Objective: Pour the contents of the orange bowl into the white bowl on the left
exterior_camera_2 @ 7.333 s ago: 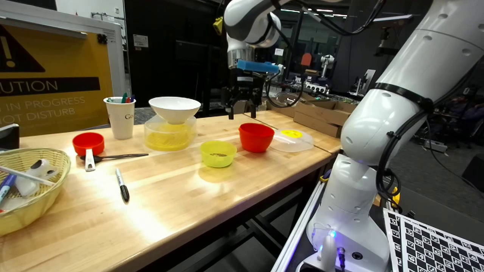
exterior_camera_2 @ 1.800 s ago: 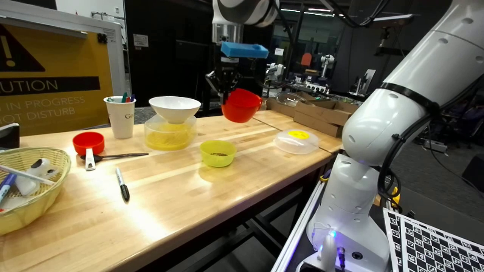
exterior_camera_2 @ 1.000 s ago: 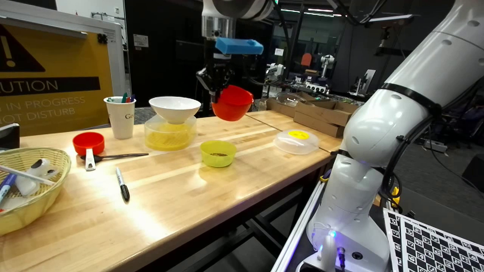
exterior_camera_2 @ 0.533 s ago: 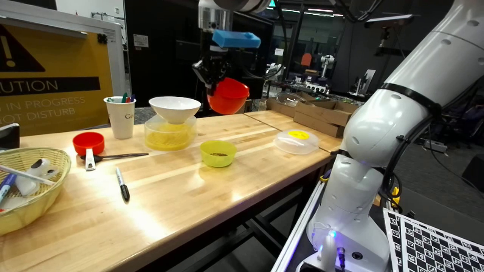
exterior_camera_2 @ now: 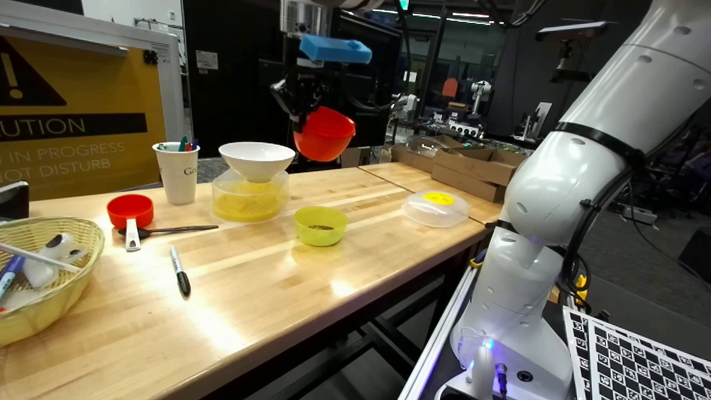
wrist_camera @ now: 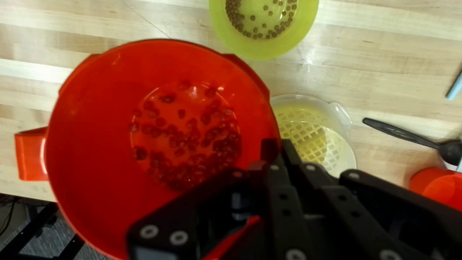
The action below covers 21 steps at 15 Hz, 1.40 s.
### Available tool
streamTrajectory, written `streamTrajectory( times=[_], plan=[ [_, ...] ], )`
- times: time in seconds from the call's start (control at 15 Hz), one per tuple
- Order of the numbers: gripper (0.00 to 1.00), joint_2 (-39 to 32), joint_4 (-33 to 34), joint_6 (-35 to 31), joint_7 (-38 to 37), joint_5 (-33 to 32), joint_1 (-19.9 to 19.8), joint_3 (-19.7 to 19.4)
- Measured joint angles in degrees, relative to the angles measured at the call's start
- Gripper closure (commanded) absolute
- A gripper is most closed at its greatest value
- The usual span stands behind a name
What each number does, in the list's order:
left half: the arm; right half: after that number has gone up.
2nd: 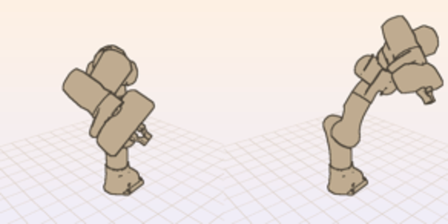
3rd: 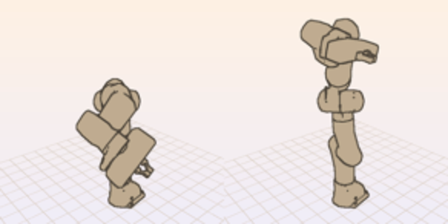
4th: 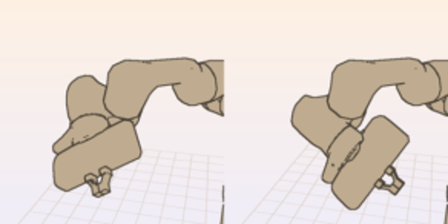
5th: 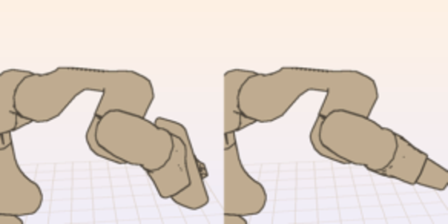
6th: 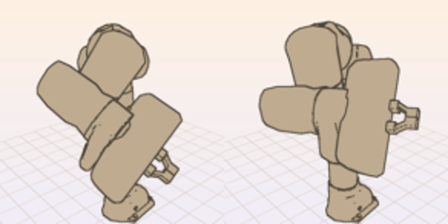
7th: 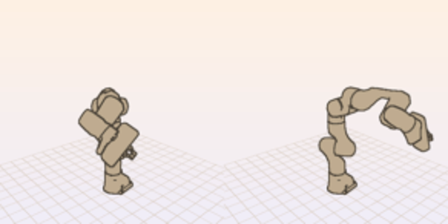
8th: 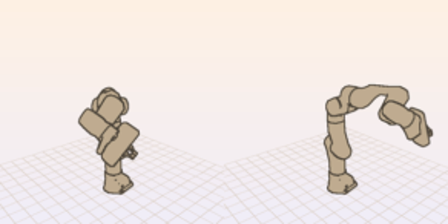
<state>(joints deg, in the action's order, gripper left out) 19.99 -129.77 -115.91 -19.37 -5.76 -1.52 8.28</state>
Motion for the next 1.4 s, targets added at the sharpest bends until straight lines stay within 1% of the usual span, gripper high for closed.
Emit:
streamTrajectory(
  times=[0.87,1.4],
  plan=[
    [0.99,-4.42,6.28,-2.69,0.87,-0.04,0.12,-0.01],
    [0.99,-6.54,9.13,-3.84,0.87,-0.22,1.58,0.14]
  ],
)
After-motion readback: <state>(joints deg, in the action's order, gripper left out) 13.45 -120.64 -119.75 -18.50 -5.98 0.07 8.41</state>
